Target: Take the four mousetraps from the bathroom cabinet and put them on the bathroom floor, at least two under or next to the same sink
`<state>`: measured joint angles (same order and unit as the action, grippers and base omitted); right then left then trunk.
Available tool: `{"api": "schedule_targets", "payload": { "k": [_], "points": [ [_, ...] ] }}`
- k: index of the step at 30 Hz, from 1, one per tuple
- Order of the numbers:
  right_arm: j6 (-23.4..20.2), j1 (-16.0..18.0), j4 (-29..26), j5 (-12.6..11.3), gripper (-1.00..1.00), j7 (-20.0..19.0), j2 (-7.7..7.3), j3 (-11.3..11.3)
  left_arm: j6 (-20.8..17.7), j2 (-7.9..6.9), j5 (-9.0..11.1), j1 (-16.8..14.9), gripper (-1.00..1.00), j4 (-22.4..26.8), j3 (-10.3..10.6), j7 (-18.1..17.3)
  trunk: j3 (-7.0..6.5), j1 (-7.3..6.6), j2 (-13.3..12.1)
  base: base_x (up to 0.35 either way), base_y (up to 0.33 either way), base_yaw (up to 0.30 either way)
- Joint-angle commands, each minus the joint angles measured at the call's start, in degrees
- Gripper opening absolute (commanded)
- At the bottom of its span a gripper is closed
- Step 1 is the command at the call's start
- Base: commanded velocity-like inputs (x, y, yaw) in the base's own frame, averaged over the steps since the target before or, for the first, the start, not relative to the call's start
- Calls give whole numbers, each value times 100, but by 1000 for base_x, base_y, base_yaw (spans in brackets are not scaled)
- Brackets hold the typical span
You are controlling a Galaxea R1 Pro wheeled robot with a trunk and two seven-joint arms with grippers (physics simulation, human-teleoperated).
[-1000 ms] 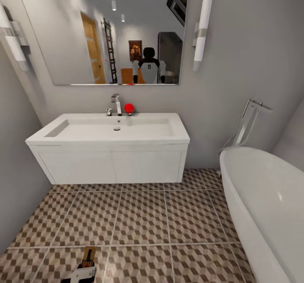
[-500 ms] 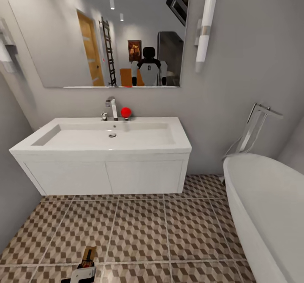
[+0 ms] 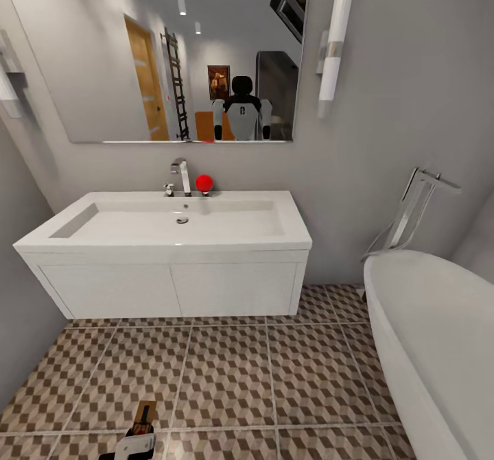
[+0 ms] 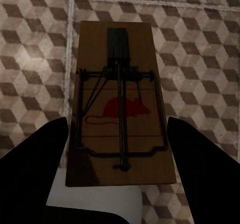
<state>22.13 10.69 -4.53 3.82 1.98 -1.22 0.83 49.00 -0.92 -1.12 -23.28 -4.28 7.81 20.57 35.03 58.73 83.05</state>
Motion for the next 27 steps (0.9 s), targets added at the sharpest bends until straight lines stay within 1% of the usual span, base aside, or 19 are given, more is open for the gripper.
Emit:
{"api": "schedule_targets", "payload": {
  "k": [1,25,27],
  "points": [
    [17,4,5,40,-100,21,-1,5,15,1,-25,-8,-100,-20,45,70,5,0,3,0,0,0],
    [28,2,-3,45,-100,12,-1,10,13,4,-28,-6,-100,-20,45,64,5,0,3,0,0,0],
    [33,3,-35,53,-100,22,1,13,-65,4,-24,-6,-100,-17,45,72,5,0,3,0,0,0]
  ]
}}
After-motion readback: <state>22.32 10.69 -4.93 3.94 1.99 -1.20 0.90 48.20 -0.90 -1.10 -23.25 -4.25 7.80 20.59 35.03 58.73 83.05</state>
